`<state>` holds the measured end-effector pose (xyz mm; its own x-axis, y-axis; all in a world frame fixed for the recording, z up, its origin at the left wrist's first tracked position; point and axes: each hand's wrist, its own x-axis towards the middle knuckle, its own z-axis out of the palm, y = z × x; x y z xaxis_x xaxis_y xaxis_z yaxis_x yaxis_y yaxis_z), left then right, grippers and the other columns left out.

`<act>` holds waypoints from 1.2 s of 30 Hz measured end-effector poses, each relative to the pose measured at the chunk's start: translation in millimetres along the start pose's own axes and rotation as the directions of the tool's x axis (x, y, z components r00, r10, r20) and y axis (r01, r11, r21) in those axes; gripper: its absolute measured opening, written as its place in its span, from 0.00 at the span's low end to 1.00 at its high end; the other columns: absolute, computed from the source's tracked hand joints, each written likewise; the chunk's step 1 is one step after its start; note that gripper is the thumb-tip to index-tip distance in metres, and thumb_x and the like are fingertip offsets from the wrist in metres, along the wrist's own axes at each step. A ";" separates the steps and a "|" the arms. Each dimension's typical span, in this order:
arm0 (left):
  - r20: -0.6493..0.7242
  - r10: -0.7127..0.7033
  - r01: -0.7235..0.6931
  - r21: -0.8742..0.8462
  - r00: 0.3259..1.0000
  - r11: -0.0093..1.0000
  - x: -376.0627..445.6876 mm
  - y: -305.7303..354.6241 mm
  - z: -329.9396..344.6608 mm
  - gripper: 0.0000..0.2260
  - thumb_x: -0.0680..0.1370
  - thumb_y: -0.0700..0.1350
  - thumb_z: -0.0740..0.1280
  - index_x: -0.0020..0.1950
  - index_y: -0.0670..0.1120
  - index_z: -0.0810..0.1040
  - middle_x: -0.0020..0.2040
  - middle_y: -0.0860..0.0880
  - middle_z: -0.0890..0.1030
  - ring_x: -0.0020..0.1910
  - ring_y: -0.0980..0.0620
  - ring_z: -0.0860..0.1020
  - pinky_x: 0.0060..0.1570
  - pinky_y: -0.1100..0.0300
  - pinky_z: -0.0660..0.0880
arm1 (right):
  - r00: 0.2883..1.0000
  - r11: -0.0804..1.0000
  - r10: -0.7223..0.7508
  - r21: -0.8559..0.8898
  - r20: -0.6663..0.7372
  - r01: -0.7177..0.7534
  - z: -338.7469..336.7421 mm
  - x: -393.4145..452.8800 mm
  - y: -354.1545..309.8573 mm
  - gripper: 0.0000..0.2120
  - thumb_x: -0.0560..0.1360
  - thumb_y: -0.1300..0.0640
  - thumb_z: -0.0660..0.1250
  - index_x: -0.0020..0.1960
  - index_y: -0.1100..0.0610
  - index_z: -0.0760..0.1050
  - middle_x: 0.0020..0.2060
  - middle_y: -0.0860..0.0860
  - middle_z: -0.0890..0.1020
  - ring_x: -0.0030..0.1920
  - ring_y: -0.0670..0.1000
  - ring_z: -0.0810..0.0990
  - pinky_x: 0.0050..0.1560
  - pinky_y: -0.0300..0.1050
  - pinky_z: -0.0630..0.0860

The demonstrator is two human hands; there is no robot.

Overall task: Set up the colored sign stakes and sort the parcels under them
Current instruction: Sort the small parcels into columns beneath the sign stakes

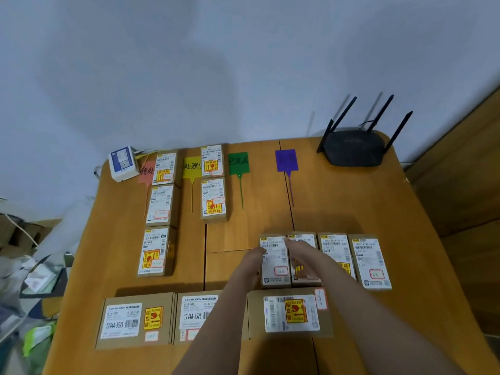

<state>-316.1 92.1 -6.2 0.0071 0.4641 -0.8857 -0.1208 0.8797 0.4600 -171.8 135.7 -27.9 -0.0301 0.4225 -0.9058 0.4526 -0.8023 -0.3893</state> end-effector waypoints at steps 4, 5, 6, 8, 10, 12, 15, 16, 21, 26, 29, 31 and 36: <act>0.009 0.002 -0.002 0.016 1.000 1.000 13.1 -3.3 1.5 0.15 0.84 0.43 0.55 0.69 0.45 0.69 0.60 0.43 0.80 0.46 0.50 0.80 0.34 0.58 0.76 | 0.999 0.999 0.034 0.029 -0.009 -0.034 9.8 -8.4 -11.7 0.29 0.81 0.40 0.54 0.74 0.57 0.63 0.62 0.56 0.74 0.56 0.56 0.76 0.54 0.54 0.74; 0.001 0.012 -0.012 0.015 1.000 1.000 15.2 -2.8 1.9 0.15 0.83 0.42 0.55 0.70 0.45 0.68 0.60 0.43 0.79 0.46 0.49 0.80 0.35 0.57 0.76 | 0.999 0.999 0.037 0.031 -0.009 -0.037 11.3 -7.6 -12.8 0.27 0.81 0.42 0.55 0.74 0.57 0.62 0.62 0.56 0.74 0.57 0.56 0.75 0.51 0.53 0.74; -0.003 0.020 -0.020 0.014 1.000 1.000 17.0 -1.4 1.1 0.15 0.83 0.42 0.55 0.70 0.45 0.68 0.59 0.43 0.79 0.46 0.49 0.80 0.35 0.55 0.77 | 0.999 0.998 0.031 0.049 -0.011 -0.031 11.6 -5.0 -13.6 0.25 0.81 0.45 0.56 0.73 0.58 0.64 0.61 0.57 0.75 0.57 0.57 0.76 0.50 0.52 0.75; -0.019 0.040 -0.040 0.027 0.999 0.999 18.6 1.9 -3.2 0.15 0.83 0.43 0.56 0.70 0.45 0.67 0.58 0.44 0.79 0.47 0.48 0.80 0.39 0.52 0.78 | 1.000 0.991 -0.005 0.133 -0.018 0.007 9.5 -1.6 -17.2 0.18 0.81 0.53 0.59 0.67 0.61 0.70 0.56 0.59 0.80 0.52 0.56 0.80 0.47 0.49 0.76; -0.020 0.071 -0.070 0.050 0.997 0.996 14.2 8.5 -10.6 0.17 0.83 0.46 0.57 0.72 0.48 0.63 0.57 0.45 0.79 0.48 0.48 0.80 0.40 0.53 0.78 | 0.998 0.981 -0.054 0.189 -0.009 0.055 6.3 -3.5 -21.9 0.15 0.80 0.57 0.61 0.63 0.64 0.74 0.44 0.57 0.83 0.40 0.53 0.80 0.41 0.45 0.75; -0.018 0.114 -0.112 0.095 0.993 0.989 5.7 16.7 -19.3 0.20 0.83 0.48 0.58 0.75 0.50 0.61 0.58 0.45 0.79 0.48 0.48 0.81 0.38 0.56 0.78 | 0.996 0.976 -0.094 0.199 0.013 0.089 3.8 -15.2 -28.6 0.12 0.80 0.59 0.62 0.60 0.64 0.76 0.42 0.56 0.83 0.36 0.51 0.79 0.40 0.44 0.77; 0.002 0.188 -0.188 0.075 0.982 0.979 -14.6 29.9 -31.4 0.21 0.83 0.49 0.60 0.75 0.55 0.60 0.58 0.45 0.81 0.47 0.48 0.82 0.33 0.59 0.77 | 0.988 0.959 -0.156 0.241 0.017 0.148 0.0 -37.6 -40.9 0.12 0.80 0.60 0.64 0.62 0.62 0.69 0.46 0.59 0.82 0.35 0.51 0.79 0.38 0.46 0.80; 0.006 0.219 -0.219 0.057 0.976 0.974 -22.0 34.3 -35.3 0.21 0.82 0.49 0.61 0.74 0.56 0.60 0.57 0.45 0.82 0.47 0.48 0.83 0.32 0.60 0.78 | 0.982 0.950 -0.187 0.257 0.013 0.178 -1.6 -46.0 -45.3 0.14 0.79 0.60 0.65 0.63 0.61 0.68 0.46 0.59 0.82 0.34 0.50 0.79 0.35 0.45 0.79; 0.004 0.462 -0.462 -0.030 0.887 0.886 -68.5 56.9 -49.2 0.21 0.80 0.48 0.66 0.70 0.57 0.64 0.52 0.49 0.85 0.47 0.51 0.85 0.37 0.59 0.81 | 0.933 0.885 -0.356 0.298 -0.059 0.357 -7.4 -88.5 -66.5 0.16 0.77 0.59 0.70 0.64 0.57 0.72 0.49 0.58 0.85 0.49 0.58 0.85 0.53 0.55 0.81; 0.034 0.591 -0.584 -0.121 0.806 0.803 -105.2 70.5 -52.9 0.26 0.78 0.45 0.69 0.73 0.58 0.63 0.54 0.46 0.85 0.51 0.47 0.85 0.45 0.53 0.82 | 0.881 0.830 -0.470 0.308 -0.061 0.464 -10.5 -135.2 -71.6 0.19 0.77 0.55 0.70 0.67 0.54 0.72 0.50 0.54 0.86 0.53 0.54 0.83 0.58 0.54 0.80; 0.065 0.619 -0.606 -0.145 0.783 0.782 -118.3 69.6 -48.9 0.27 0.78 0.44 0.69 0.73 0.57 0.63 0.54 0.45 0.85 0.51 0.47 0.85 0.43 0.55 0.82 | 0.855 0.791 -0.516 0.354 -0.052 0.499 -14.7 -154.1 -64.8 0.25 0.76 0.55 0.70 0.71 0.54 0.68 0.52 0.53 0.86 0.55 0.54 0.84 0.60 0.57 0.79; 0.093 0.623 -0.607 -0.157 0.777 0.779 -125.4 65.6 -42.7 0.26 0.78 0.45 0.69 0.73 0.57 0.64 0.54 0.46 0.85 0.51 0.48 0.85 0.41 0.58 0.81 | 0.836 0.767 -0.544 0.363 -0.069 0.529 -18.3 -166.1 -56.6 0.27 0.76 0.56 0.70 0.73 0.54 0.66 0.53 0.54 0.86 0.55 0.54 0.84 0.60 0.57 0.78; 0.149 0.631 -0.616 -0.138 0.761 0.775 -138.4 52.4 -19.3 0.24 0.78 0.45 0.69 0.72 0.54 0.66 0.56 0.44 0.84 0.53 0.48 0.84 0.45 0.56 0.81 | 0.820 0.747 -0.561 0.360 -0.110 0.559 -34.2 -189.1 -30.8 0.28 0.76 0.56 0.70 0.74 0.52 0.65 0.51 0.52 0.86 0.54 0.53 0.85 0.56 0.55 0.81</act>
<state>-342.6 72.0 139.2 0.0766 0.9241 -0.3744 -0.2355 0.3816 0.8938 -149.5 94.9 161.1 -0.1809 0.8432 -0.5062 -0.0001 -0.5147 -0.8574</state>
